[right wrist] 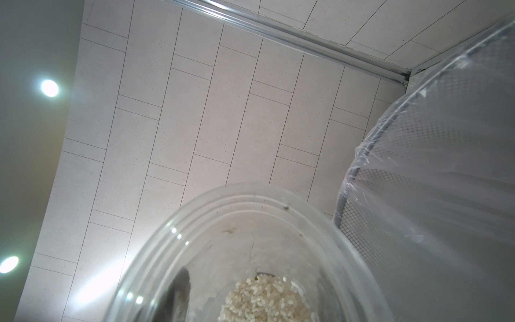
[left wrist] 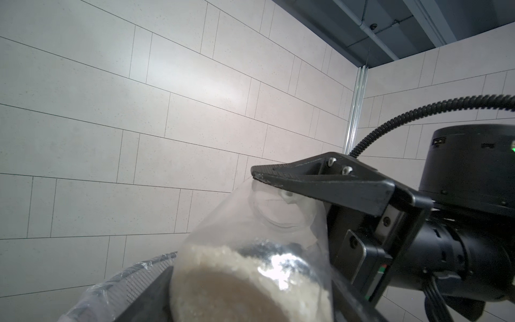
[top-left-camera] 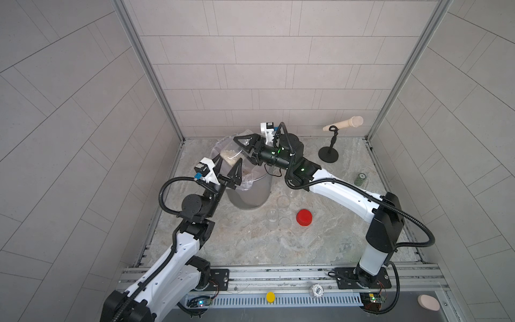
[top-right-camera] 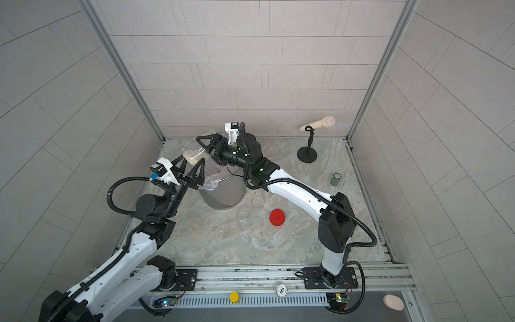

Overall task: Empty moldy rice from jars
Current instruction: Pour the moldy rice from the jar into the trash bin.

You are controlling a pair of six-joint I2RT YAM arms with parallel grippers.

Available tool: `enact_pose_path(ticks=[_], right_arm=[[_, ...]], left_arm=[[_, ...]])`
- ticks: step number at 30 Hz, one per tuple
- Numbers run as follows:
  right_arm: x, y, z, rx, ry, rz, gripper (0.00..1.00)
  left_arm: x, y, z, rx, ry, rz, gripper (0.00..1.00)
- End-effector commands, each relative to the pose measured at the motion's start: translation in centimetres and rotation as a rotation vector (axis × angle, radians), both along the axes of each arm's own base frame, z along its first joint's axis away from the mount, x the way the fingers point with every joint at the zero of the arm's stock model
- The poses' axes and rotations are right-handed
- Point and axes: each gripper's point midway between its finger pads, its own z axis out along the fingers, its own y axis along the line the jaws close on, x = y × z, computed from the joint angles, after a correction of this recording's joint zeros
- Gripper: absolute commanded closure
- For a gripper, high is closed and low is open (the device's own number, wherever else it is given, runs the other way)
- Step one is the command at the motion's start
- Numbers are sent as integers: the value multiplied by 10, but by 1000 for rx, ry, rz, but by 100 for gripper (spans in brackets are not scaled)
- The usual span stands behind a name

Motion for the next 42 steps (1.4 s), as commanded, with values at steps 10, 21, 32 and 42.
enact_pose_path(ticks=[10,21,32,42], right_arm=[[-17,-16,38,40,-69,9,16],[-10,-41,7,-164,-30,-104,1],[-4,-100,-14,-278,-45,-245,1],[-16,-194,-11,-572,-220,-463,0]], left_arm=[[-2,18,15,-14,-22,71,63],[-12,17,25,8,-20,41,72],[-15,20,19,59,66,62,77],[-20,26,14,146,230,91,79]])
